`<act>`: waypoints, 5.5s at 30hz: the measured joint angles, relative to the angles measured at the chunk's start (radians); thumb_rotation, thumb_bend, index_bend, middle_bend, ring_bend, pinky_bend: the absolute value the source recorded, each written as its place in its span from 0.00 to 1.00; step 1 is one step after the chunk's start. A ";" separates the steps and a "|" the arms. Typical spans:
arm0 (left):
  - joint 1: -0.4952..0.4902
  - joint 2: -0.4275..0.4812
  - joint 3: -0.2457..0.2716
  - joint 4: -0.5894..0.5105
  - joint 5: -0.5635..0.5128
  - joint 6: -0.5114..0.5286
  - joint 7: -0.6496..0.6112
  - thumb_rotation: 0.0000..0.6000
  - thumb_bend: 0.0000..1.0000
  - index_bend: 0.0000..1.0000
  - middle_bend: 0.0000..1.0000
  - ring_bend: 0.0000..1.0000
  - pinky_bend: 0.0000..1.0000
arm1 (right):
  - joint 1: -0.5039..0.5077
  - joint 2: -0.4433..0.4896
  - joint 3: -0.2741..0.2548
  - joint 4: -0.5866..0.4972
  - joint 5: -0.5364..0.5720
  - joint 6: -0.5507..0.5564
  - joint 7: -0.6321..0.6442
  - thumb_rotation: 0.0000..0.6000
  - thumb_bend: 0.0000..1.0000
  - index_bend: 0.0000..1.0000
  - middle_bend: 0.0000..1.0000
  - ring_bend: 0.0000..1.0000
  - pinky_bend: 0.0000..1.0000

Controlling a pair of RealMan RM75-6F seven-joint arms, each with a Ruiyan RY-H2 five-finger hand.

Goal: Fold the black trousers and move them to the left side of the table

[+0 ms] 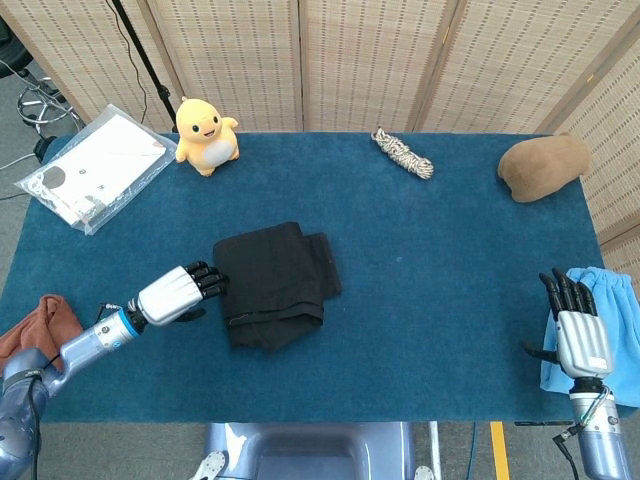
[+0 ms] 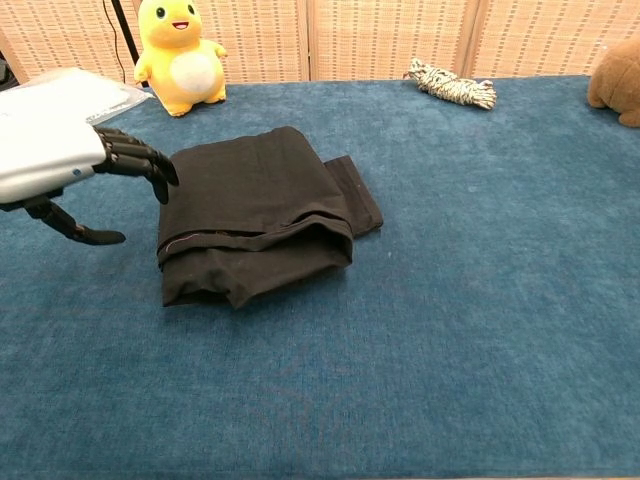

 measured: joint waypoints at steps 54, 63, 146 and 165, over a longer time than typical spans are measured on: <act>-0.081 -0.073 0.002 -0.011 0.010 -0.190 0.086 0.87 0.04 0.00 0.00 0.00 0.06 | -0.005 0.019 0.013 -0.031 0.012 0.009 0.007 1.00 0.00 0.00 0.00 0.00 0.00; -0.097 -0.083 -0.008 -0.017 0.005 -0.193 0.079 1.00 0.30 0.06 0.00 0.00 0.06 | -0.006 0.022 0.013 -0.035 0.011 0.010 0.010 1.00 0.00 0.00 0.00 0.00 0.00; 0.231 0.243 -0.038 0.028 -0.061 0.042 0.119 0.74 0.30 0.30 0.18 0.16 0.43 | 0.001 0.020 -0.010 -0.069 -0.003 -0.019 0.016 1.00 0.00 0.00 0.00 0.00 0.00; 0.317 0.347 0.003 -0.166 -0.015 0.165 0.122 0.57 0.00 0.00 0.00 0.00 0.09 | -0.001 0.042 -0.019 -0.119 -0.008 -0.024 0.012 1.00 0.00 0.00 0.00 0.00 0.00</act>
